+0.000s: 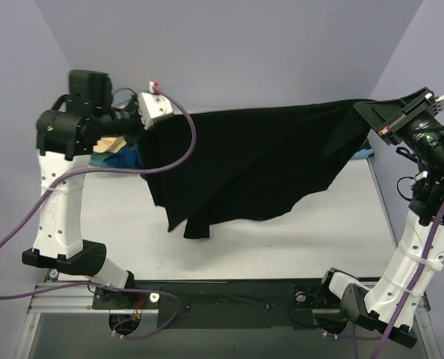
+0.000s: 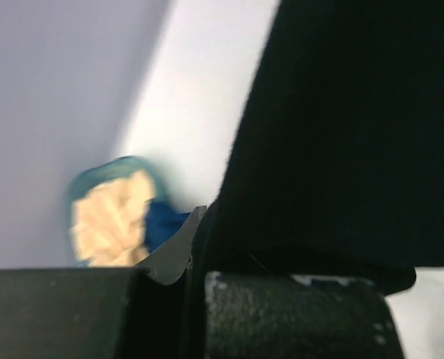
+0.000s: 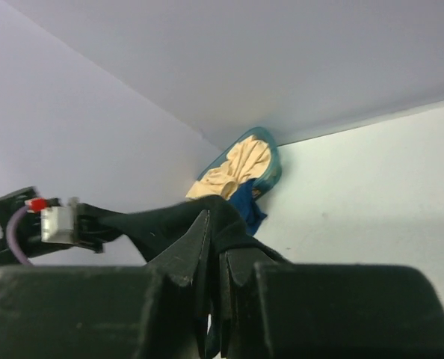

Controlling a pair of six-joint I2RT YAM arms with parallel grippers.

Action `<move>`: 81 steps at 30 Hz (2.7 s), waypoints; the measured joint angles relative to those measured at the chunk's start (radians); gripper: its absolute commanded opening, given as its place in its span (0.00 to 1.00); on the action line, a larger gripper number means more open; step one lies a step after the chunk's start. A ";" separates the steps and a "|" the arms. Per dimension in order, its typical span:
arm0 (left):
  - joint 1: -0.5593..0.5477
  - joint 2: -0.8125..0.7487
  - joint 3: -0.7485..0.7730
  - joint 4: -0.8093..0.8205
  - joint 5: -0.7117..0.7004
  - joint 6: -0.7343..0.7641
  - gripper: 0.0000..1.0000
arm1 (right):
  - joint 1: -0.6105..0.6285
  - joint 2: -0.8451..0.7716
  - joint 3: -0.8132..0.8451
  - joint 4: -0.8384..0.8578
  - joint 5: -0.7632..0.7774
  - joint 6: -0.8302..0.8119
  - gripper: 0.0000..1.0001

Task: Fold and stack the t-shirts
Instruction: Flatten out the tshirt

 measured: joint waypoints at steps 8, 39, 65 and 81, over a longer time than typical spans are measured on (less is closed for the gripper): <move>0.086 -0.003 0.332 0.033 -0.059 -0.010 0.00 | -0.009 0.048 0.141 -0.160 0.060 -0.167 0.00; -0.040 0.466 -0.393 0.560 -0.271 -0.232 0.89 | 0.293 0.397 -0.479 0.058 0.410 -0.235 0.00; -0.746 0.043 -1.160 0.632 -0.612 -0.717 0.56 | 0.291 0.311 -0.640 0.069 0.471 -0.306 0.00; -0.766 0.119 -1.161 0.716 -0.634 -0.847 0.62 | 0.209 0.225 -0.655 -0.019 0.497 -0.349 0.00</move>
